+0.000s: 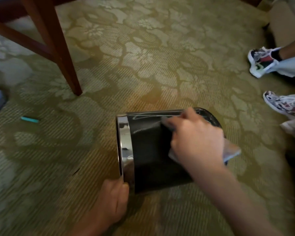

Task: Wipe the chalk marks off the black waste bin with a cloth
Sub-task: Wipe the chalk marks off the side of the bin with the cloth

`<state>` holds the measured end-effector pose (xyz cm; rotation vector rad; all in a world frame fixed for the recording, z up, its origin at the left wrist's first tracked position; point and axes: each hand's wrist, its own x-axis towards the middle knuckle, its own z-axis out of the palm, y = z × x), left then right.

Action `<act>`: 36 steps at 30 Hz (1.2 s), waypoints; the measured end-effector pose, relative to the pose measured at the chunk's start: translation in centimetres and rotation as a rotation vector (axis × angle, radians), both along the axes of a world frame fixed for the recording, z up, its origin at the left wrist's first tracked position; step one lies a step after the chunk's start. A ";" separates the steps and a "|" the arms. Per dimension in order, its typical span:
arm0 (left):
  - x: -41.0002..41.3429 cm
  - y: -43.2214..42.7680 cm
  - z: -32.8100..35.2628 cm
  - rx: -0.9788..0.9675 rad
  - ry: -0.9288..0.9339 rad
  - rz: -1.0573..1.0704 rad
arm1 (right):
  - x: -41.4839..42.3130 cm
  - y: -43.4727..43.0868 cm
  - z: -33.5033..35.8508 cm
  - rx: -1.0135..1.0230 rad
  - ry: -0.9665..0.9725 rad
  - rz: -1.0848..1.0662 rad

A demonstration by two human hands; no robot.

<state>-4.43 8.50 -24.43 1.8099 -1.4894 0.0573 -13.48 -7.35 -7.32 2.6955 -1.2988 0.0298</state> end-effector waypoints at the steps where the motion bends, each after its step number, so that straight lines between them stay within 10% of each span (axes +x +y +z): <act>1: 0.0 -0.1 0.5 -0.042 0.013 0.003 | -0.3 -0.7 0.4 -0.055 0.012 -0.069; 11: -0.2 0.0 1.7 -0.034 0.041 -0.062 | 1.8 2.9 -0.6 0.155 -0.049 0.262; 16: -0.2 0.1 1.1 0.018 0.422 -0.073 | -1.6 -2.2 0.3 -0.101 0.002 -0.123; 24: 1.0 -4.5 4.4 -0.129 1.031 0.123 | 0.6 5.2 -1.8 0.112 -0.149 0.327; 31: 2.3 -5.0 6.1 0.063 1.390 0.153 | -5.9 -3.3 -0.5 -0.083 -0.088 -0.200; 36: 5.2 -7.8 7.6 0.170 1.636 0.118 | -3.2 2.3 -2.3 0.009 -0.129 0.152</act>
